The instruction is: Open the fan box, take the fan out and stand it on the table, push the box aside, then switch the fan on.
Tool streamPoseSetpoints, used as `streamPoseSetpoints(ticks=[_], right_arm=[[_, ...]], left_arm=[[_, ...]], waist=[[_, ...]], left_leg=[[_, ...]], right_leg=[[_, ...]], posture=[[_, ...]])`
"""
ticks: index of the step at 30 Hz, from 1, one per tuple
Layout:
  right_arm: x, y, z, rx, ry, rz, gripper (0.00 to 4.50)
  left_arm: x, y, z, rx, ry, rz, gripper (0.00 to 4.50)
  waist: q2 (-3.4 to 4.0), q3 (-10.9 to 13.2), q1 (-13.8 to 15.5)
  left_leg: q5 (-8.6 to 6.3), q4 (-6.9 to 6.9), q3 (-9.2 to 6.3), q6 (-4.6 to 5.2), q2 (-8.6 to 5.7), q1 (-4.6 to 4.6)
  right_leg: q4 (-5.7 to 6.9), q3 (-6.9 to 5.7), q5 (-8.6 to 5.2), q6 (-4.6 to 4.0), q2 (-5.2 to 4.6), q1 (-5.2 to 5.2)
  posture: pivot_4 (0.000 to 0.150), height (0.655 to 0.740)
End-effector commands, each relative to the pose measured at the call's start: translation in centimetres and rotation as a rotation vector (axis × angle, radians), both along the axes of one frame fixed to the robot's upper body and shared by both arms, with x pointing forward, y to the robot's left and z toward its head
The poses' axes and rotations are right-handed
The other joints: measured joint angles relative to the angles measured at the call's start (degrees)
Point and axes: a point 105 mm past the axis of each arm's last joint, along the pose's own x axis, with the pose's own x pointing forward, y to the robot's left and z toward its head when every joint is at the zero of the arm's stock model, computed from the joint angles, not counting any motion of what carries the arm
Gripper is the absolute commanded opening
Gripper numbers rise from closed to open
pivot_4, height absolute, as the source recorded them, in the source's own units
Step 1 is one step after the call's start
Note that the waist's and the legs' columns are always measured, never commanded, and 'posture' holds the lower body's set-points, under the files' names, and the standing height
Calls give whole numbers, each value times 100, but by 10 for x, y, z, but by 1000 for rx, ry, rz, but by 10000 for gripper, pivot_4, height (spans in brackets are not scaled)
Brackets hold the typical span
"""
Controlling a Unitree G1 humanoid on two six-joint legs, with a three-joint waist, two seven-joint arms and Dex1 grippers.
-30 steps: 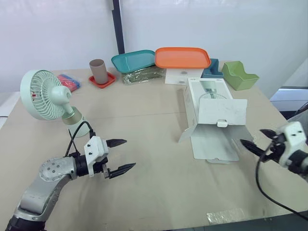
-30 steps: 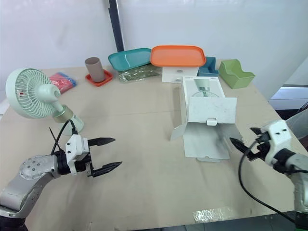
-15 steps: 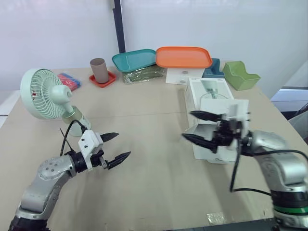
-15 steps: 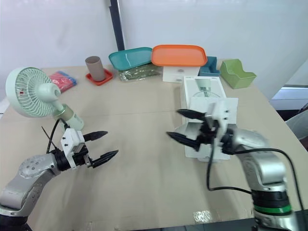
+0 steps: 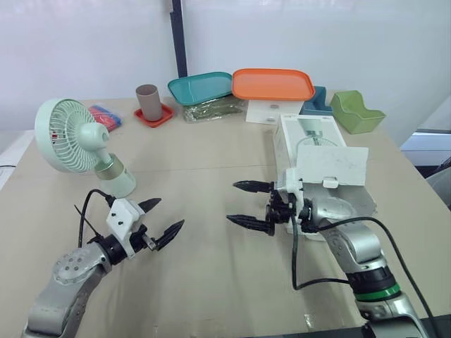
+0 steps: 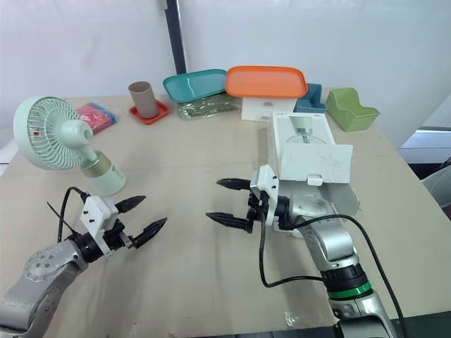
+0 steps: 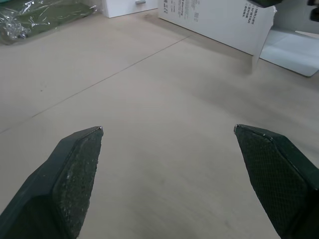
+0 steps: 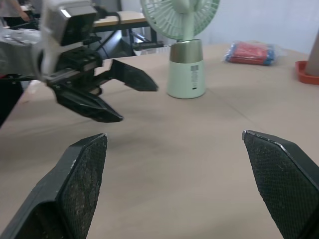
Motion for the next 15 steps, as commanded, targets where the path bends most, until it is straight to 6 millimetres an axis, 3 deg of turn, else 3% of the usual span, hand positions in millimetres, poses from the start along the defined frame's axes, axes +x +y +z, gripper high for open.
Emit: streamPoseSetpoints(ticks=[1, 10, 15], right_arm=[[9, 4, 8, 36, -49, -51, 44298], [5, 5, 5, -18, -174, -3, 44298], [-5, 7, 8, 18, -128, 73, 44298]], left_arm=[[-5, -2, 9, 9, -39, 0, 45000], [4, 16, 16, -30, -56, 117, 45000], [10, 62, 31, -140, -122, 467, 45000]], waist=[[7, -9, -73], [8, -10, 11], [7, -9, 8]], left_leg=[[23, -8, -100, -12, -62, -28], [34, -2, -87, -42, -60, -17], [34, -2, -85, -42, -60, -17]], right_leg=[[4, -113, -33, 1, -76, 35], [18, -102, -31, -2, -74, -4], [18, -102, -31, -2, -74, -4]], posture=[[1500, 7400], [1500, 7400], [1500, 7400]])
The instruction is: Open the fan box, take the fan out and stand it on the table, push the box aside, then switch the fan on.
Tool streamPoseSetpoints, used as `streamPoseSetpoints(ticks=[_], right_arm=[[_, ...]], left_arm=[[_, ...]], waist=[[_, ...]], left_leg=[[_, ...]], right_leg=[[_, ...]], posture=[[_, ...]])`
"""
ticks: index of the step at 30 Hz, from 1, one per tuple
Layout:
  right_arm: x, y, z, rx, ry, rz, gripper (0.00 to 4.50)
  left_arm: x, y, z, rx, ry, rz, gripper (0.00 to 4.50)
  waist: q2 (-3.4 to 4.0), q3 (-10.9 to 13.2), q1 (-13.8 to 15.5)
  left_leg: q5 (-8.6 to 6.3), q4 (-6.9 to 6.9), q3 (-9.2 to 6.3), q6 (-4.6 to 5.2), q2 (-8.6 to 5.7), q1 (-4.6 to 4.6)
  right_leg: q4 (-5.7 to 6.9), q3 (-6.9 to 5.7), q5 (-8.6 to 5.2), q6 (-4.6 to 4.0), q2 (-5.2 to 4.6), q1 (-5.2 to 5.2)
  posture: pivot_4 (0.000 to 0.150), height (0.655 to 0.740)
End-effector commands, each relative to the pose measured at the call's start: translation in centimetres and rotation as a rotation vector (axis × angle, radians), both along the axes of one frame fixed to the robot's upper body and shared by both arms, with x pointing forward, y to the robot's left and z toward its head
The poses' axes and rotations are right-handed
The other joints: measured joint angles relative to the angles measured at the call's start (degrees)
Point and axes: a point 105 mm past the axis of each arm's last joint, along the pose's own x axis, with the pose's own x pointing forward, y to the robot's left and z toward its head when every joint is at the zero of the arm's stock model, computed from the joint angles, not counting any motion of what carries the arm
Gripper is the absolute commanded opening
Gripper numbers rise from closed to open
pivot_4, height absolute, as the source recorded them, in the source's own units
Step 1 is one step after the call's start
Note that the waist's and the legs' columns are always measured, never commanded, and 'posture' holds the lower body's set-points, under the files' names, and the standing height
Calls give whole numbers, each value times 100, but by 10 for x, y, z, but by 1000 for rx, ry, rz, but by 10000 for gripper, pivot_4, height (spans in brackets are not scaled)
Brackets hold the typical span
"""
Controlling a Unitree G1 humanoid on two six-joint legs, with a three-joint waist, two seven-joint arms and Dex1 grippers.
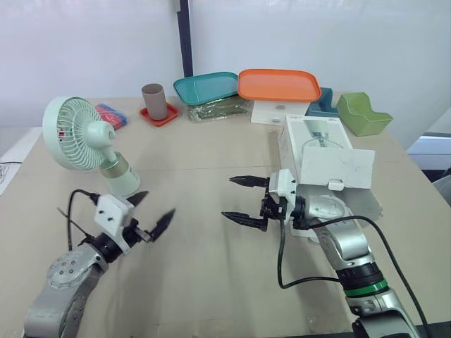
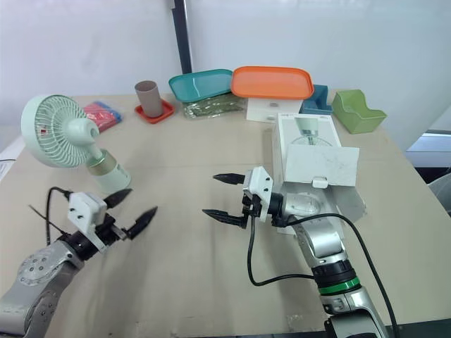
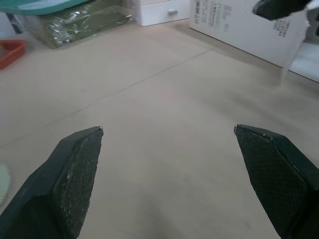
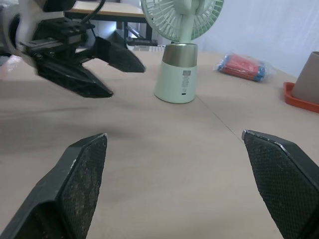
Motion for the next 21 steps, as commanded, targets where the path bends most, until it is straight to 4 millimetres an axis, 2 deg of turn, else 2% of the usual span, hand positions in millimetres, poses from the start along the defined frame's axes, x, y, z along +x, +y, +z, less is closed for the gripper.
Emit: streamPoseSetpoints(ticks=[1, 4, 8, 16, 21], right_arm=[[-9, 2, 10, 39, 2, 75, 44298], [-9, 3, 11, 45, 7, 85, 44298], [-7, 8, 12, 57, 1, 88, 44298], [1, 15, 14, 35, -44, 100, 44298], [4, 15, 13, 22, -61, 111, 44298]], left_arm=[[4, 56, 22, -123, -97, 417, 45000], [0, 67, 22, -135, -92, 528, 45000], [-12, 79, 37, -175, -174, 646, 45000], [-24, 84, 52, -222, -202, 656, 45000], [-27, 104, 66, -245, -238, 703, 45000]], waist=[[-2, 1, -3], [-2, 0, 0], [-5, 0, 5], [-5, 0, 3], [-6, 0, 3]], left_leg=[[0, 0, 2, 0, 2, 1], [0, 0, 0, 0, 5, 1], [0, 0, 1, -1, 3, 1], [2, 0, 6, -4, 4, 3], [2, 0, 5, -4, 4, 3]], right_leg=[[0, 2, 0, 0, 0, 0], [0, 1, 0, 0, 2, 0], [-1, 1, 0, 0, 1, 1], [0, 2, 1, -1, 2, 1], [0, 2, 1, -1, 2, 1]], posture=[[1500, 7400], [1500, 7400], [1500, 7400], [1500, 7400], [1500, 7400]])
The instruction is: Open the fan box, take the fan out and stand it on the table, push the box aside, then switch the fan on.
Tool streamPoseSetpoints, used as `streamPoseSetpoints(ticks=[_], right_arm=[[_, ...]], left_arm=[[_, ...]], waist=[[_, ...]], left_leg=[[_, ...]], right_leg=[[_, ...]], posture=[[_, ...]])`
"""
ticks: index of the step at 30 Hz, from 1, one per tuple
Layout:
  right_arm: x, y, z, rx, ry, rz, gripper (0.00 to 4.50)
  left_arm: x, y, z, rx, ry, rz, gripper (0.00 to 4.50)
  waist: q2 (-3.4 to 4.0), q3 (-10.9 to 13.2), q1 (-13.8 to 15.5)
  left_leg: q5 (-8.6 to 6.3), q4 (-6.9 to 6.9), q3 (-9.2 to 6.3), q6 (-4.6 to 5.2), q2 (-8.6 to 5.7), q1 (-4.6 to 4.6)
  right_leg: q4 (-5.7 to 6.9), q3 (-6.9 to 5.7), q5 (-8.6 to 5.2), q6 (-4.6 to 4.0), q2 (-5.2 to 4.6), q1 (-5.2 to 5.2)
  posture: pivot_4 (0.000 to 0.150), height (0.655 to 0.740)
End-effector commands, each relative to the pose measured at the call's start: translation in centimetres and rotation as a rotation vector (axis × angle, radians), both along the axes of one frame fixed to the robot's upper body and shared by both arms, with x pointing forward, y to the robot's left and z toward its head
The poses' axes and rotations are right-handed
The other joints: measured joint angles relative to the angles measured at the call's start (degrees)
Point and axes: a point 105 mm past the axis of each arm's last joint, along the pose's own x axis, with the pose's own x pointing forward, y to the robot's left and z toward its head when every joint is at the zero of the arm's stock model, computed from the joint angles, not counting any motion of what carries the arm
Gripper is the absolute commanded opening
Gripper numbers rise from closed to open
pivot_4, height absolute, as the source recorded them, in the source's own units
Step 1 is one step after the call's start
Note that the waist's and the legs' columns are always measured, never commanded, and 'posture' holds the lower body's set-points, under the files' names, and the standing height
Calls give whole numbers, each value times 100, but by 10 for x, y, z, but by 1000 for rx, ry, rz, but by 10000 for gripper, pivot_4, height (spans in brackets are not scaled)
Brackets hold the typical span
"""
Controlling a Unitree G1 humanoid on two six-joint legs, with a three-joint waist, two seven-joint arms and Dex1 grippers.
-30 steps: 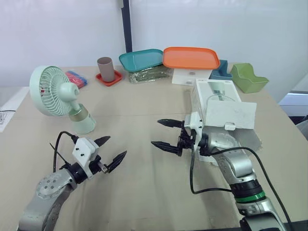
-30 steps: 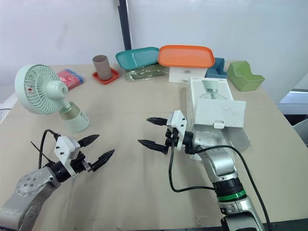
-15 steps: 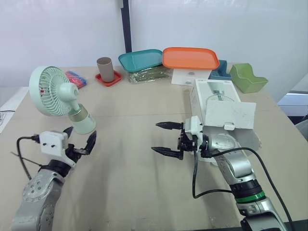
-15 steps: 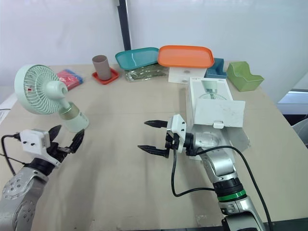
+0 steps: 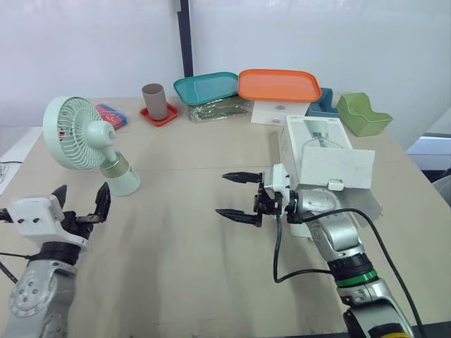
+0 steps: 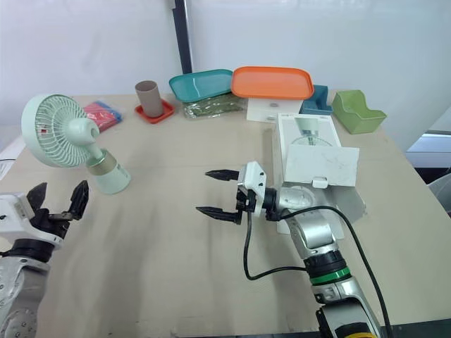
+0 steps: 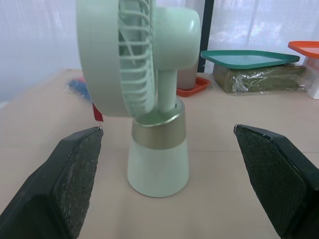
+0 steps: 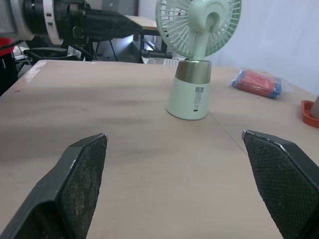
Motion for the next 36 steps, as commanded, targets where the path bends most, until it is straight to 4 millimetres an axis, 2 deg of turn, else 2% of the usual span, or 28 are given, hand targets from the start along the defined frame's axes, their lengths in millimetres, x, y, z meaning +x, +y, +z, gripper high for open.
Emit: streamPoseSetpoints(ticks=[1, 10, 17, 25, 36], right_arm=[[0, 2, 7, 7, -43, 20, 44298], [-1, 4, 10, 40, -19, 22, 44298], [-5, 4, 8, 30, -22, 27, 44298], [-7, 1, 3, 7, -25, 17, 44298], [-7, -1, 3, 6, -39, -6, 44298]], left_arm=[[-5, 14, 21, -5, -67, 51, 45000], [7, 19, 29, -43, -34, -6, 45000], [20, 33, 38, -23, -12, -6, 45000], [33, 40, 37, -4, 50, -23, 45000], [60, 34, 37, 19, 121, -120, 45000]], waist=[[0, 0, 0], [0, 0, 0], [-1, 0, -2], [-1, 0, -1], [-3, 1, -8]], left_leg=[[0, 0, 0, 0, 0, 0], [7, 0, -1, -12, 0, 0], [8, -1, -3, -16, 1, 0], [8, -2, -2, -16, 0, 0], [18, -5, -3, -36, 0, -1]], right_leg=[[0, 0, 0, 0, 0, 0], [1, 0, 0, 0, 0, 0], [1, 0, 0, -1, 2, -2], [1, 0, 1, -1, 1, -3], [2, 0, 1, -1, 1, -6]], posture=[[1500, 7400], [1500, 7400], [1500, 7400], [1500, 7400], [1500, 7400]])
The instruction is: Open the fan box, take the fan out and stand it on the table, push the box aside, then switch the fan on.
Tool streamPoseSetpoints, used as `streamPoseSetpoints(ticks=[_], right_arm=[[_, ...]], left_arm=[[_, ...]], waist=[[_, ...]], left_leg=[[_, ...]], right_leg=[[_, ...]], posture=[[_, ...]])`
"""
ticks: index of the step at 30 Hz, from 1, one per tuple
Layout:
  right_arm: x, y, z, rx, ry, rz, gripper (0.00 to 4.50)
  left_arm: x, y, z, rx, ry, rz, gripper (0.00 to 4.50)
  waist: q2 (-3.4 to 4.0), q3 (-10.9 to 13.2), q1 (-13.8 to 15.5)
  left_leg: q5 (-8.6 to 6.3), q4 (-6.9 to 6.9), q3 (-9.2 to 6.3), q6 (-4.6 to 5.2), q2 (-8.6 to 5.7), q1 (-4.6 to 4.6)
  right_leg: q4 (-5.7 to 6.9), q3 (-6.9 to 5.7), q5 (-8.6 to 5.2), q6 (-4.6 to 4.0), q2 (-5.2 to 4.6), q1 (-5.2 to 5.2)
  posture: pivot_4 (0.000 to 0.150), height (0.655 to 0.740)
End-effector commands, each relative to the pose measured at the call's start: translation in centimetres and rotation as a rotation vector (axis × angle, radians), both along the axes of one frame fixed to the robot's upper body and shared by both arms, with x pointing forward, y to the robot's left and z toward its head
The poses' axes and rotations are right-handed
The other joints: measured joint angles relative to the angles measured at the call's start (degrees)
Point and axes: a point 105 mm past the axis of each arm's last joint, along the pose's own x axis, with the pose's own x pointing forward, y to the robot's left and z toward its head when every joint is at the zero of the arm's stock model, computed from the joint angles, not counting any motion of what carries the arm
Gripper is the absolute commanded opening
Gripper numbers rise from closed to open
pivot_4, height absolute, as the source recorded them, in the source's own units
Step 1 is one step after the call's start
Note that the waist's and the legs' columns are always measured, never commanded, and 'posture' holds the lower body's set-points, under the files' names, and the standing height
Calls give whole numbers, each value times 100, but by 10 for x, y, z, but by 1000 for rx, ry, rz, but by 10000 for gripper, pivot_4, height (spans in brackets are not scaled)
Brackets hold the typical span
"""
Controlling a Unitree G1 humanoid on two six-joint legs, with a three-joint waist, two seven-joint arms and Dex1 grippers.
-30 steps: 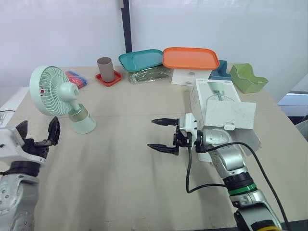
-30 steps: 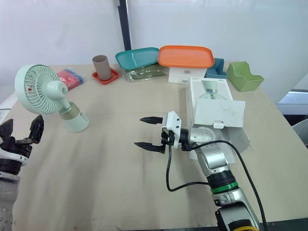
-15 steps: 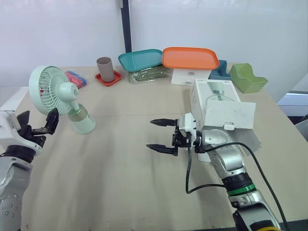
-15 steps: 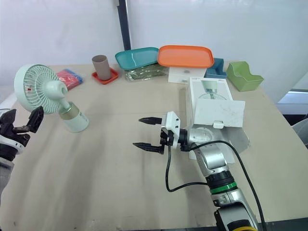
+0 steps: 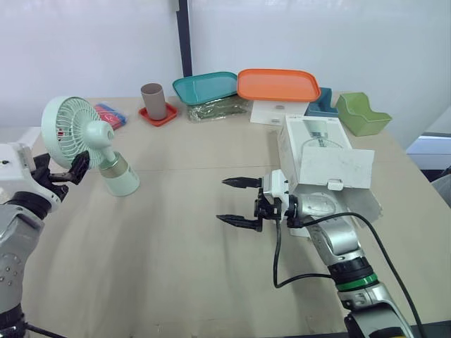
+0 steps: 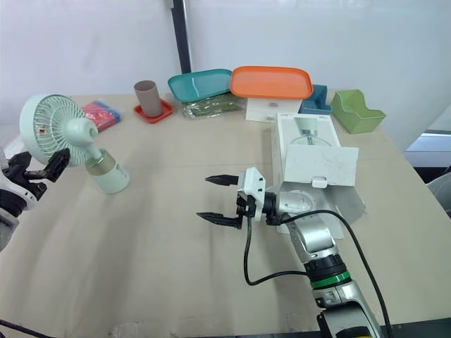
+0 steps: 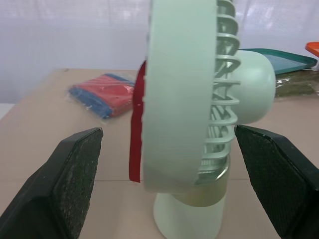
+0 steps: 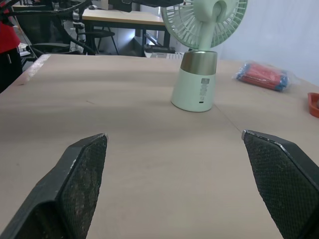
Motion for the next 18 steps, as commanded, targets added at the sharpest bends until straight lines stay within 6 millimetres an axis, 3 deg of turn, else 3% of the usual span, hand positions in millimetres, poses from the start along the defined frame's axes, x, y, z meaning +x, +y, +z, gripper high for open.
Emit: streamPoseSetpoints(ticks=[1, 11, 18], right_arm=[[-3, 1, 11, 16, -59, 4, 44298], [-7, 1, 10, 19, -60, -7, 44298], [-14, 2, 29, 162, 17, 41, 44298]], left_arm=[[5, 0, 10, 34, -21, -19, 45000], [17, -2, 21, 68, -35, -81, 45000], [18, -6, 18, 80, -23, -102, 45000]], waist=[[0, 0, 5], [-2, 1, 6], [-2, 1, 1]], left_leg=[[1, 0, 0, -1, 0, 0], [0, 0, -2, -1, -2, -1], [0, -1, -2, -1, 1, -1]], right_leg=[[0, 0, 0, 0, 0, 0], [0, -1, 0, 0, -2, 0], [0, 0, 0, 0, -1, -1]], posture=[[1500, 7400], [1500, 7400], [1500, 7400]])
